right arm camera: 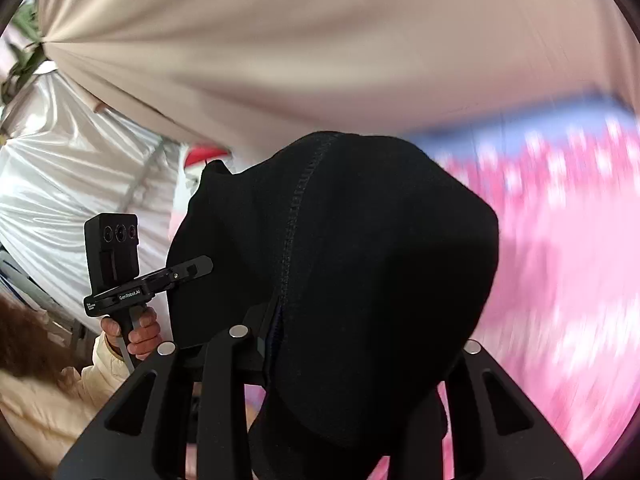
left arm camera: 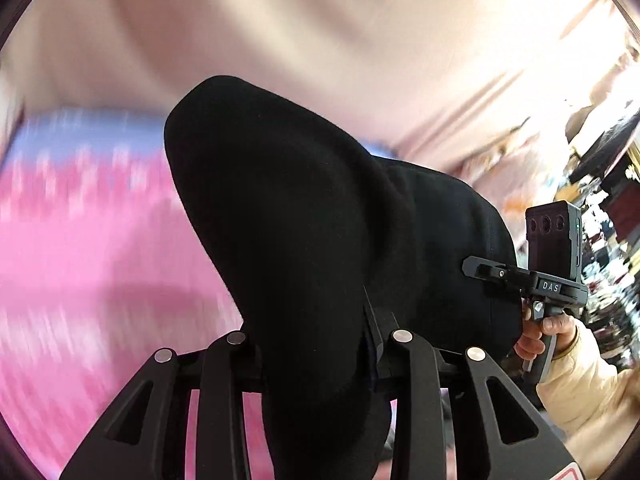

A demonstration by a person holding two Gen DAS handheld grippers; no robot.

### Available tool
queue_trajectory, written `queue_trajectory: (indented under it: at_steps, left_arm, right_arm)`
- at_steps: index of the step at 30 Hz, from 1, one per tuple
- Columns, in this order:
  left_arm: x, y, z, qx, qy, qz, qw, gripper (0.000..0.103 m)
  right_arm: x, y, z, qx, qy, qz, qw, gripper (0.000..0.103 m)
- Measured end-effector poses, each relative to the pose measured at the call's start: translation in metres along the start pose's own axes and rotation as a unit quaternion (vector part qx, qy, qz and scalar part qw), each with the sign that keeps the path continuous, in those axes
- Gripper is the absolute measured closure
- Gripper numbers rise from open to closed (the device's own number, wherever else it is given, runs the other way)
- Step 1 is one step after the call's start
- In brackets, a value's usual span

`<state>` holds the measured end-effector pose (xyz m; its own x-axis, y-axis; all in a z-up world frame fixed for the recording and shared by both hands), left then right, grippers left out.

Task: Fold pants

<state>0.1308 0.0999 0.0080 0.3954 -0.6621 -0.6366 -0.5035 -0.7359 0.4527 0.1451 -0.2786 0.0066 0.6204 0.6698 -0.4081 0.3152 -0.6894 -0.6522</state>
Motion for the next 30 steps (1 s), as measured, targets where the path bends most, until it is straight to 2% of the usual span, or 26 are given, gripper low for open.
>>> queue_trajectory:
  at_steps: [4,6,8,12,15,16,17,18,19,21,22,23,25,26,27,28,30]
  left_arm:
    - [0.02,-0.011,-0.065,0.039,0.043,-0.017,0.9981,0.074]
    - [0.045,-0.03,-0.092,0.038,0.044,-0.023,0.998,0.074]
    - [0.08,-0.06,-0.108,0.016,0.028,-0.025,0.9992,0.074]
    - [0.149,-0.112,-0.097,-0.026,-0.023,-0.04,0.9986,0.073]
    - [0.202,-0.152,-0.075,-0.047,-0.068,-0.054,0.9951,0.073]
    - [0.22,-0.166,-0.066,-0.061,-0.084,-0.057,0.993,0.072]
    - [0.231,-0.175,-0.059,-0.065,-0.094,-0.063,0.9915,0.071]
    - [0.242,-0.186,-0.05,-0.06,-0.098,-0.087,0.9895,0.065]
    - [0.247,-0.192,-0.045,-0.054,-0.094,-0.096,0.9894,0.06]
    - [0.244,-0.204,-0.039,-0.059,-0.078,-0.073,0.9925,0.053]
    - [0.24,-0.207,-0.039,-0.061,-0.073,-0.065,0.9933,0.052]
    - [0.234,-0.21,-0.039,-0.061,-0.067,-0.061,0.994,0.052]
    - [0.213,-0.216,-0.041,-0.056,-0.05,-0.076,0.9943,0.052]
    - [0.197,-0.221,-0.042,-0.055,-0.037,-0.087,0.994,0.052]
    - [0.182,-0.228,-0.043,-0.055,-0.027,-0.12,0.9908,0.053]
    - [0.167,-0.228,-0.043,-0.054,-0.018,-0.158,0.9858,0.062]
    - [0.13,-0.215,-0.046,-0.033,0.015,-0.21,0.9771,0.064]
  right_arm:
    - [0.032,0.024,-0.064,-0.019,0.021,0.003,1.0,0.073]
    - [0.062,0.051,-0.087,-0.009,0.012,0.007,1.0,0.073]
    - [0.098,0.086,-0.098,0.014,-0.013,0.009,1.0,0.073]
    - [0.167,0.149,-0.091,0.041,-0.065,0.028,0.997,0.073]
    - [0.218,0.196,-0.064,0.06,-0.102,0.052,0.992,0.069]
    - [0.227,0.206,-0.055,0.065,-0.11,0.064,0.99,0.058]
    - [0.234,0.221,-0.046,0.077,-0.109,0.073,0.988,0.042]
    - [0.231,0.23,-0.042,0.086,-0.091,0.062,0.99,0.037]
    - [0.222,0.238,-0.04,0.094,-0.075,0.06,0.991,0.034]
    - [0.203,0.24,-0.037,0.095,-0.055,0.06,0.992,0.034]
    - [0.19,0.238,-0.036,0.089,-0.045,0.073,0.992,0.035]
    - [0.17,0.236,-0.034,0.088,-0.023,0.104,0.99,0.034]
    - [0.133,0.237,-0.031,0.103,0.011,0.159,0.982,0.034]
    - [0.11,0.234,-0.027,0.113,0.025,0.198,0.973,0.036]
    - [0.089,0.22,-0.024,0.102,0.049,0.204,0.972,0.042]
    - [0.079,0.198,-0.022,0.071,0.06,0.185,0.978,0.054]
    - [0.082,0.165,-0.025,0.017,0.055,0.188,0.98,0.062]
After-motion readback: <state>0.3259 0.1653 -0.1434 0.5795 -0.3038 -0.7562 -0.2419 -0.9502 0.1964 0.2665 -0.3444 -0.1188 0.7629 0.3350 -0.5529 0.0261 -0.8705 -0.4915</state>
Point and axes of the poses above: each gripper's, at about its wrist camera, not at the fingertips, and x roughly the way its jaws point, y to its right, z to its underside, the point moved 1 cm from there along x, roughly the way its jaws point, and after that the axes turned 3 degrees about y, right-handed, at the moved point
